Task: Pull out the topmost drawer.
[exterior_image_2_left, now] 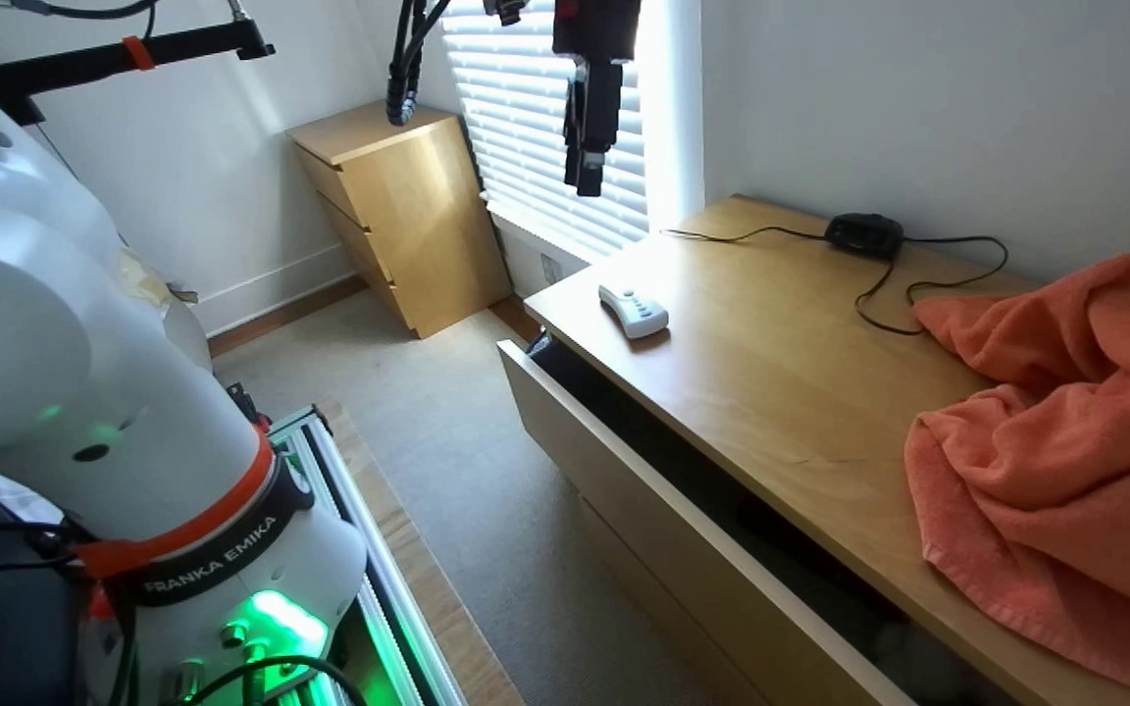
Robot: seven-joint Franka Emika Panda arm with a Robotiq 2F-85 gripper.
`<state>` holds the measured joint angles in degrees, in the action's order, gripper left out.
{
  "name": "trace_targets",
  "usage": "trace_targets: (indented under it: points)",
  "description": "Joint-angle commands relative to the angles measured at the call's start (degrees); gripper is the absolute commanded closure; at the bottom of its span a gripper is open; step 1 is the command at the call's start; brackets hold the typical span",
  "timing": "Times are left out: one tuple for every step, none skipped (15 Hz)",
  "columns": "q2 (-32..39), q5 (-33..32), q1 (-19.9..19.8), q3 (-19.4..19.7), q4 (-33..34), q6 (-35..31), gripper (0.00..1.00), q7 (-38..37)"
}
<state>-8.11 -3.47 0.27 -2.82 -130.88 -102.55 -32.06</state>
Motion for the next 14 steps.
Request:
trace_targets:
  points:
    - [0.24,-0.25,-0.98,0.77,-2.05,-0.18,0.00,1.05]
    - [0.00,-0.63,-1.57,1.47,-3.59,-0.61,0.00,1.84]
    - [-0.24,-1.51,-2.17,2.09,-4.90,-1.53,0.00,2.26]
    - [-0.28,-1.80,-2.81,2.83,-6.01,-1.96,0.00,3.23]
    - [-0.49,-2.18,-3.52,3.69,-7.31,-2.54,0.00,4.96]
    - [-0.67,-2.63,-4.27,4.54,-8.65,-3.60,0.00,6.09]
    - [-0.51,-3.16,-4.98,5.34,-9.75,-4.68,0.00,7.32]
    - [-0.28,-3.37,-5.70,6.21,-11.02,-6.25,0.00,8.71]
    - [0.05,-3.37,-6.37,6.97,-12.09,-7.69,0.00,9.88]
    - [0.24,-3.49,-7.02,7.69,-13.44,-9.58,0.00,10.62]
    - [0.50,-3.25,-7.57,8.27,-14.58,-11.09,0.00,11.41]
    - [0.94,-3.17,-8.02,8.74,-15.62,-12.67,0.00,11.45]
    - [1.19,-2.82,-8.38,9.08,-16.81,-14.94,0.00,11.02]
    - [1.75,-1.53,-8.73,9.49,-18.02,-18.24,0.00,10.28]
